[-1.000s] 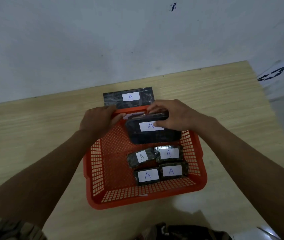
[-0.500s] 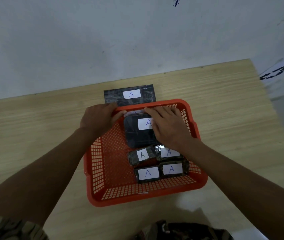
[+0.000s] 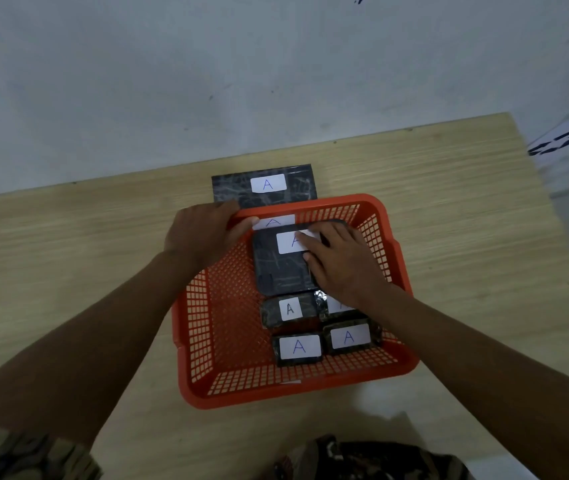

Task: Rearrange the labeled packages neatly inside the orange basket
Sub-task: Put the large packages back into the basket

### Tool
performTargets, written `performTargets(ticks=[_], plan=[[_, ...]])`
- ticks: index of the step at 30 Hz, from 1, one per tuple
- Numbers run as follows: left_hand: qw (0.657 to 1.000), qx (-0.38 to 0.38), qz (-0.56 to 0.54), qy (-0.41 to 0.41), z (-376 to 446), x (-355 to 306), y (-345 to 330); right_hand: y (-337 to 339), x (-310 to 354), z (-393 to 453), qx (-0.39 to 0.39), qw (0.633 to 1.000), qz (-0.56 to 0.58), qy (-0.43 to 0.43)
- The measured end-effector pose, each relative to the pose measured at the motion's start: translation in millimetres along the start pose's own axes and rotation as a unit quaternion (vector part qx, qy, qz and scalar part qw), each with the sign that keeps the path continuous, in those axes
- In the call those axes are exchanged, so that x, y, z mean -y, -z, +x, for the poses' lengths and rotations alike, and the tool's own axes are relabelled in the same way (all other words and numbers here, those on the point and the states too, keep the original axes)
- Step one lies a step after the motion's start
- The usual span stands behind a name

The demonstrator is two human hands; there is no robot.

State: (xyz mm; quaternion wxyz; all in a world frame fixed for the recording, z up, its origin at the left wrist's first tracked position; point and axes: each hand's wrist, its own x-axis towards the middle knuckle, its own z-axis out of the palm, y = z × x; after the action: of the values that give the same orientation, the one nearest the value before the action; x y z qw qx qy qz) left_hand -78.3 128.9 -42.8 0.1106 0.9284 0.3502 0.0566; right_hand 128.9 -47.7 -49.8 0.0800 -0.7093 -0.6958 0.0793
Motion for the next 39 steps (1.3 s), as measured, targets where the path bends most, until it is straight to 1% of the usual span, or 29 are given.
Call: performTargets(ticks=[2, 4, 5, 6, 8, 9, 10, 14, 16, 19, 22, 24, 27, 29, 31, 33, 35, 37, 39], plan=[[1.0, 0.006, -0.012, 0.008, 0.8, -0.8, 1.0, 5.1, -4.1, 1.1, -0.06, 0.998, 0.032, -0.017], [0.999, 0.009, -0.045, 0.025, 5.5, -3.7, 5.7, 12.8, -12.9, 1.1, -0.139, 0.988, 0.031, -0.065], [0.997, 0.004, -0.063, 0.038, 11.0, -5.5, 8.3, 17.0, -16.9, 0.1, -0.165, 0.982, 0.025, -0.094], [0.996, -0.007, -0.074, 0.055, 18.1, -7.6, 11.4, 20.4, -19.7, -1.3, -0.175, 0.977, 0.018, -0.119], [0.991, -0.028, -0.083, 0.099, 37.7, -10.8, 16.4, 24.2, -22.1, -3.8, -0.157, 0.975, 0.002, -0.158], [0.987, -0.027, -0.091, 0.128, 48.6, -11.2, 16.8, 25.2, -22.0, -4.9, -0.139, 0.974, -0.001, -0.178], [0.982, -0.009, -0.1, 0.161, 57.8, -10.1, 15.8, 25.4, -20.2, -5.1, -0.123, 0.972, 0.003, -0.2], [0.948, 0.154, -0.102, 0.258, 83.8, -4.5, 2.7, 30.2, -20.5, -3.4, -0.07, 0.96, 0.035, -0.27], [0.931, 0.194, -0.096, 0.294, 92.4, -0.7, -2.2, 34.7, -26.8, -2.8, -0.058, 0.952, 0.071, -0.293], [0.928, 0.221, -0.063, 0.294, 97.9, 5.8, -6.5, 39.4, -40.1, -5.2, -0.043, 0.932, 0.144, -0.329], [0.932, 0.224, -0.046, 0.281, 97.3, 7.6, -6.6, 40.9, -50.3, -5.8, -0.031, 0.919, 0.163, -0.357], [0.933, 0.224, -0.048, 0.277, 96.5, 7.3, -3.2, 40.7, -54.1, -4.0, -0.01, 0.913, 0.164, -0.373], [0.929, 0.24, -0.084, 0.268, 95.7, 7.2, -0.9, 38.2, -54.5, -3.6, 0.019, 0.906, 0.161, -0.39], [0.924, 0.244, -0.136, 0.262, 91.4, 7.8, -3.5, 35.9, -52.5, -3.7, 0.017, 0.907, 0.154, -0.391], [0.922, 0.252, -0.165, 0.241, 87.4, 6.3, -5.2, 34.9, -51.0, -3.4, 0.01, 0.907, 0.152, -0.392], [0.93, 0.247, -0.165, 0.215, 87.1, 4.5, -5.1, 34.2, -51.2, -3.3, 0.005, 0.907, 0.152, -0.393], [0.944, 0.219, -0.146, 0.198, 86.5, 1.2, -0.5, 33.1, -51.7, -3.9, 0.0, 0.907, 0.153, -0.392], [0.967, 0.142, -0.108, 0.183, 83.5, -1.6, 4.8, 32.2, -51.8, -3.9, -0.005, 0.909, 0.156, -0.387], [0.976, 0.026, -0.091, 0.198, 76.3, -4.8, 14.0, 33.1, -52.0, -3.7, -0.004, 0.91, 0.159, -0.384]])
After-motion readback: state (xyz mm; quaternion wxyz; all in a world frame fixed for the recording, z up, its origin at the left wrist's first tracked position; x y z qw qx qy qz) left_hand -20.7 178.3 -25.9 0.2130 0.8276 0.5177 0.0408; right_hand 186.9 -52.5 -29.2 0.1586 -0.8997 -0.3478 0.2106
